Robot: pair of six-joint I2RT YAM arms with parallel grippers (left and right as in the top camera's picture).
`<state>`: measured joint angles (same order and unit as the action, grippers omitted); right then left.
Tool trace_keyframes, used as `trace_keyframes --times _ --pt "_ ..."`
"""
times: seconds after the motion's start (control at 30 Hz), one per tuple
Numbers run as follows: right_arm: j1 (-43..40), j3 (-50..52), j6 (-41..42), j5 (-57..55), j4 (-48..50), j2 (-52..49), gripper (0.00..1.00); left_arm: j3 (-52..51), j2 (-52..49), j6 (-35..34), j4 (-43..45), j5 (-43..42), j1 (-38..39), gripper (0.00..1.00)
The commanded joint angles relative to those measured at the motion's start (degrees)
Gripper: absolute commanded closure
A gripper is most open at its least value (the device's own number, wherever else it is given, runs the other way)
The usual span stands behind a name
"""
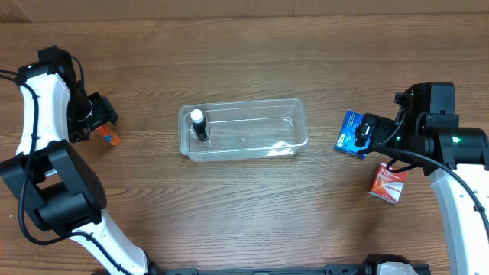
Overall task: Pack container
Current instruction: 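Move the left gripper to the orange tube and grasp it, then carry the orange tube into the container beside the bottle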
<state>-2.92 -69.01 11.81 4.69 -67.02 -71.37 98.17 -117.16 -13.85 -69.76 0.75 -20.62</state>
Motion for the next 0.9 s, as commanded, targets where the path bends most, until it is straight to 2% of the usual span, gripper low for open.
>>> trace_keyframes --times 0.0,0.23,0.4,0.53,0.63,0.7,0.87 --pt "-0.11 -1.53 0.2 0.55 0.24 -0.02 0.0 0.04 -0.35 0.61 0.09 -0.42 0.02 0.45" --pt "-0.11 -1.53 0.2 0.55 0.24 -0.02 0.0 0.11 -0.31 0.61 -0.63 -0.85 0.02 0.67" --pt "-0.11 -1.51 0.2 0.55 0.26 -0.02 0.0 0.39 -0.04 0.63 -1.55 -2.32 0.04 0.71" --pt "-0.11 -1.51 0.2 0.55 0.26 -0.02 0.0 1.86 0.0 0.57 -3.65 -2.34 0.09 0.8" --pt "-0.11 -1.53 0.22 0.55 0.26 -0.02 0.0 4.35 0.68 0.59 -5.99 -4.28 0.52 0.92" --pt "-0.11 -1.51 0.22 0.57 0.22 -0.02 0.0 5.35 1.99 0.61 -6.69 -4.9 1.25 0.93" --pt "-0.11 -1.51 0.2 0.55 0.26 -0.02 0.0 5.66 14.19 1.14 -7.19 -4.9 7.37 0.94"
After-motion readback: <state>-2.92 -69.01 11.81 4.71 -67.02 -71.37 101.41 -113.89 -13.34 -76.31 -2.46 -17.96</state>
